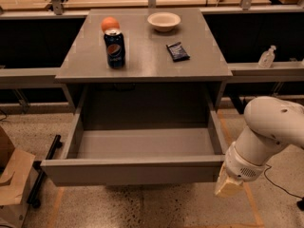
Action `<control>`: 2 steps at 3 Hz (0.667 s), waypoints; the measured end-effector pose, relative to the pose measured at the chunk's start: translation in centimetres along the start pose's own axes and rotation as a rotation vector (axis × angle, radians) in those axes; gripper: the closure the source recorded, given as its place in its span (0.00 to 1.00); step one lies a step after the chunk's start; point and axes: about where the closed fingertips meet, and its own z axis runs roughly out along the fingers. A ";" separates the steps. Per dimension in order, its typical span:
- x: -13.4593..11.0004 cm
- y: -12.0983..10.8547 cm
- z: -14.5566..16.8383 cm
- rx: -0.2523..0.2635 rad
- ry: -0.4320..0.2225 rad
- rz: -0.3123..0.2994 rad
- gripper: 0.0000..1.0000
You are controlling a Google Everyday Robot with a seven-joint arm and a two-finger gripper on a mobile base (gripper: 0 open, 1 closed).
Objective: Close top drawer
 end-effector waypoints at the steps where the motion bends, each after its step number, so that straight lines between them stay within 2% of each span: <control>1: -3.7 -3.0 -2.0 0.055 -0.049 -0.076 1.00; 2: -6.0 -5.0 -4.2 0.107 -0.078 -0.117 1.00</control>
Offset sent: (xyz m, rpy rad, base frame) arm 0.0365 0.0187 0.0162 0.0365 -0.0710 0.0400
